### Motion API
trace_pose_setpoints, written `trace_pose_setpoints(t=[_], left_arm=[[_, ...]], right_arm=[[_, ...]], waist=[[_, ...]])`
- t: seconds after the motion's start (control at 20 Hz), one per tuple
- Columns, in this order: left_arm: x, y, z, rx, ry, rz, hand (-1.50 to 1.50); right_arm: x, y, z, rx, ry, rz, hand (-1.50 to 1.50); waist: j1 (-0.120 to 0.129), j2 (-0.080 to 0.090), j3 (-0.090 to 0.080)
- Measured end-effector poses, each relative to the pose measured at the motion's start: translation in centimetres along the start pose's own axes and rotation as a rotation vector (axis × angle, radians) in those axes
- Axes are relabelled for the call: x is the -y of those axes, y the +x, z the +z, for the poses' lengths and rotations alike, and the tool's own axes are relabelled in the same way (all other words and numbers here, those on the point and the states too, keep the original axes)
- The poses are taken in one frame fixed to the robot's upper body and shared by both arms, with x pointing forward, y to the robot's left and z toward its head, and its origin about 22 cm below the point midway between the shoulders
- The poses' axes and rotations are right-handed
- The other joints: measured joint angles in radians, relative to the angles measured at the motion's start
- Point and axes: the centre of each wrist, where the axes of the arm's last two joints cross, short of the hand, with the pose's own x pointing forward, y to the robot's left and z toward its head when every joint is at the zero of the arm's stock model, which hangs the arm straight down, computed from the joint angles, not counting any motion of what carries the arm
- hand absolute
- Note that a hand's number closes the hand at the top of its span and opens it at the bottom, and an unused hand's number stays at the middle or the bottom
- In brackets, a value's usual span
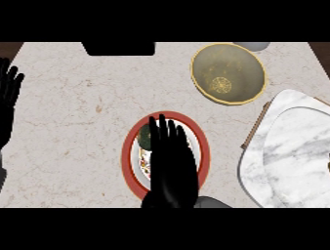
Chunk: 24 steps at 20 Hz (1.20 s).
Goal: Pick the cupcake from the plate and place it in the bowl
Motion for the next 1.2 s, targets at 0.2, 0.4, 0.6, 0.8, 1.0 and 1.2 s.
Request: trace_pose_setpoints(t=[0.2,0.4,0.6,0.8,1.0,1.2], left_arm=[[-0.2,0.2,-0.2,0.005,0.002,0.005,0.00],[-0.3,-0.1,-0.5,0.008,-0.002,0.002,0.00],[0.2,-0.1,-0.8,0.013,-0.007,0.006,0.00],[-0.2,-0.4,-0.4,0.014,-0.005,0.008,0.00],[0.0,-0.5,-0.1,0.010,-0.009,0.007,0.00],[0.1,-0.2,-0.1,0.019,-0.011,0.008,0.00]], right_arm=[[1.0,0.0,0.5,-0.007,0.022,0.011,-1.50],[1.1,-0.1,0.6,-0.020,0.043,0.024,-1.50],[0.7,-0.5,0.0,-0.055,0.064,0.038,-1.50],[0.0,-1.1,-0.2,-0.087,0.081,0.045,-1.50],[-1.3,-2.2,-0.5,-0.131,0.093,0.059,-1.50],[-1.8,-3.0,-0.8,-0.142,0.089,0.060,-1.50]], waist=[[0.000,0.005,0.001],[0.002,0.009,0.002],[0.007,0.012,0.002],[0.010,0.013,0.003],[0.010,0.014,0.003],[0.010,0.015,0.004]])
